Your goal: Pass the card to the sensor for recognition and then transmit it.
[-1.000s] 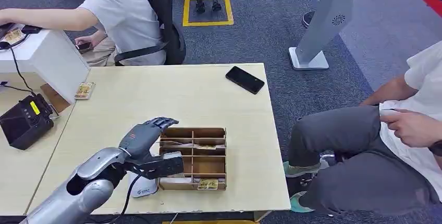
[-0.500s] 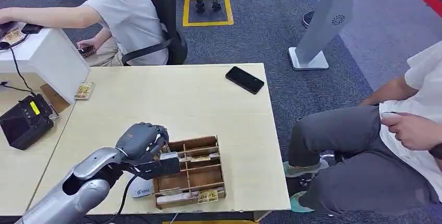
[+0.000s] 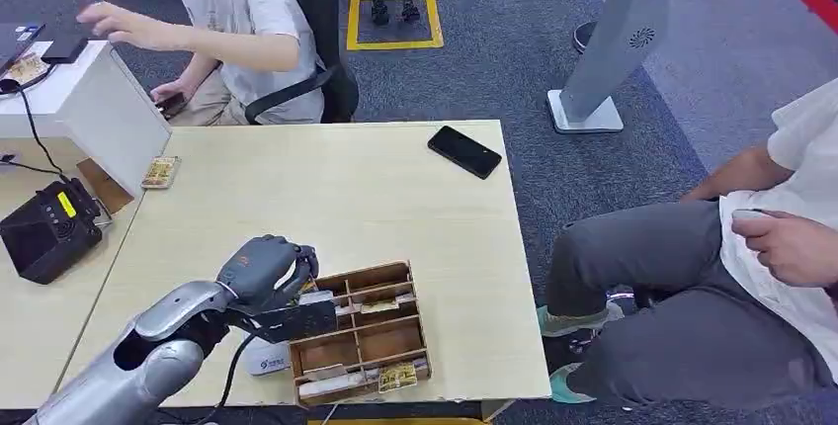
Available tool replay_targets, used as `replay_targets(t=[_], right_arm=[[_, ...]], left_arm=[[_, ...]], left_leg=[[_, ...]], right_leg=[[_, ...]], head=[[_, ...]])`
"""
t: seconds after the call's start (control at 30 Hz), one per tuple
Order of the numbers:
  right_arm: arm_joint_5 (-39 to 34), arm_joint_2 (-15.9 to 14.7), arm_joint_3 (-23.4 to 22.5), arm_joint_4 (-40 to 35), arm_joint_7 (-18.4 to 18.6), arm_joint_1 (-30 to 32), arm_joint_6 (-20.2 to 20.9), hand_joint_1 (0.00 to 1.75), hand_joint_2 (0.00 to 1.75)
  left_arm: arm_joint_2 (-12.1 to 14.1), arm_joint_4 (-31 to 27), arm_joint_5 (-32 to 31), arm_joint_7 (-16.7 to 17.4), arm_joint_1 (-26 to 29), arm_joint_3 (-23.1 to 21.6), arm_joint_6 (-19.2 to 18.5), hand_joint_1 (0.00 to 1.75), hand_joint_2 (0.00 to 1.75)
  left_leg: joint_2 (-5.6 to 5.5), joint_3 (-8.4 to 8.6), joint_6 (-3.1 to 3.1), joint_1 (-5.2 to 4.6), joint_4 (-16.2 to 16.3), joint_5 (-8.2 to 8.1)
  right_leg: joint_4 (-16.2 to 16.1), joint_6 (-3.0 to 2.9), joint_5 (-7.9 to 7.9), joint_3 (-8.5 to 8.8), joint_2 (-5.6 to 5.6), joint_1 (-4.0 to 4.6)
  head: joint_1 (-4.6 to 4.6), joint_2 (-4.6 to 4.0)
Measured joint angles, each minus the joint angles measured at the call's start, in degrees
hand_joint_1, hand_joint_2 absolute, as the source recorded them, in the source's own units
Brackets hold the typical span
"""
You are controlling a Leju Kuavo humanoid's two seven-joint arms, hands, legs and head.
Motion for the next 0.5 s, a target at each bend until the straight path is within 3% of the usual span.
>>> replay_targets(t=[0.5], right_arm=[[0.0, 0.6, -0.1, -2.8, -0.3, 0.1, 2.5, 0.00, 0.00]], left_arm=[[1.0, 0.0, 1.3, -1.6, 0.6, 0.0, 1.4, 1.75, 1.75]], left_leg=[[0.00, 0.01, 0.00, 0.00, 0.0, 0.00]], right_leg=[[0.0, 0.00, 0.00, 0.00, 0.00, 0.01]], head=[[0.00, 0.00]])
